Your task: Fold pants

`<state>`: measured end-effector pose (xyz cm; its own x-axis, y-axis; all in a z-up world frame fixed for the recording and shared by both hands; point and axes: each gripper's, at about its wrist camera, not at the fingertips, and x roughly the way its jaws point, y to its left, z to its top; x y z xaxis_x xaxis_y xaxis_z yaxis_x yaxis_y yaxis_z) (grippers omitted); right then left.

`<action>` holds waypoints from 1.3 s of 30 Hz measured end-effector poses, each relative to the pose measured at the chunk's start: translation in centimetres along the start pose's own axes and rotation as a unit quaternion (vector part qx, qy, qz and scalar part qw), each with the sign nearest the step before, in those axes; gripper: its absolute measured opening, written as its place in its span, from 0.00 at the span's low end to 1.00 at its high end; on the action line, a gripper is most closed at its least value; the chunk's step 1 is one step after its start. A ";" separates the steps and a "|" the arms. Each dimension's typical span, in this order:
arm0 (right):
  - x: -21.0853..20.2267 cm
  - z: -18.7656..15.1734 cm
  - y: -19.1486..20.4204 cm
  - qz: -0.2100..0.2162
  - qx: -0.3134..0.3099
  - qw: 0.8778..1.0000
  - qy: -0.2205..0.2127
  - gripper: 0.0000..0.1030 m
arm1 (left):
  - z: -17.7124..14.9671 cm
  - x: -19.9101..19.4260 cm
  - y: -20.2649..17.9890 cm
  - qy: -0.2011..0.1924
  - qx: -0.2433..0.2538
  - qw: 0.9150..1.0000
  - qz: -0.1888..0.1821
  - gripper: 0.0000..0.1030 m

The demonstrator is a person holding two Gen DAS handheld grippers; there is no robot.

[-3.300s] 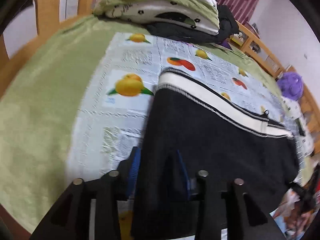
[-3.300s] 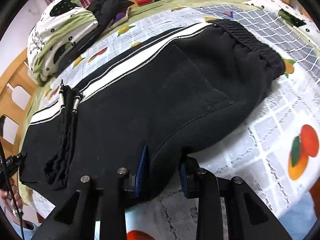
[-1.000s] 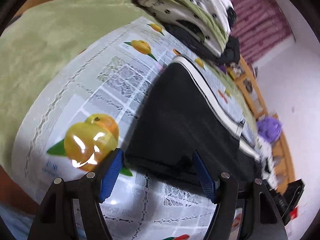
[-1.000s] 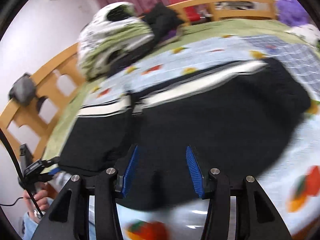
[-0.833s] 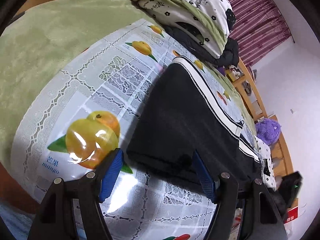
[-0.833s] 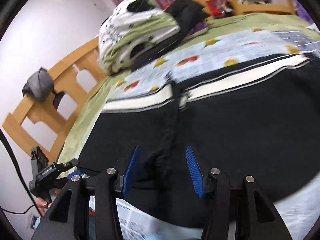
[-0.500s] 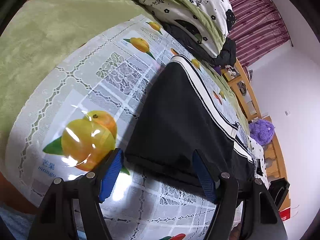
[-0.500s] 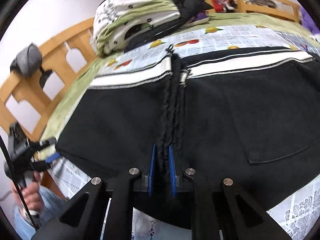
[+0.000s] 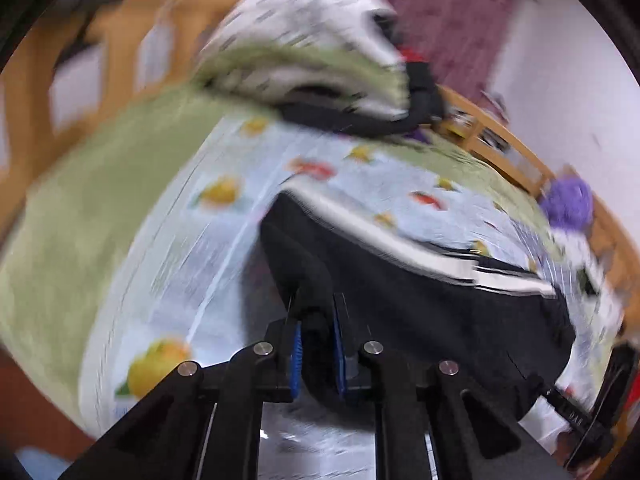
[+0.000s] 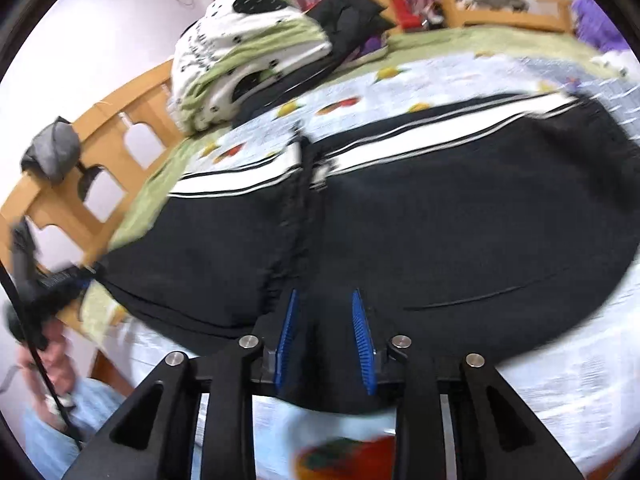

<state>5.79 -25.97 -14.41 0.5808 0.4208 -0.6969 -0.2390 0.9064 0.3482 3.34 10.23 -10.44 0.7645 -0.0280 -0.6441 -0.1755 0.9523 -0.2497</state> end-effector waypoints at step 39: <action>5.9 6.4 0.6 0.086 0.039 0.995 0.037 0.16 | -4.6 2.6 -0.6 0.122 -0.013 0.982 -0.142 0.59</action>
<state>14.07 -23.12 -14.27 0.4762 0.5743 -0.6659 -0.2683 0.8161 0.5119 2.56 8.23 -15.29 0.6144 -0.3661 -0.6989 0.0047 0.8875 -0.4608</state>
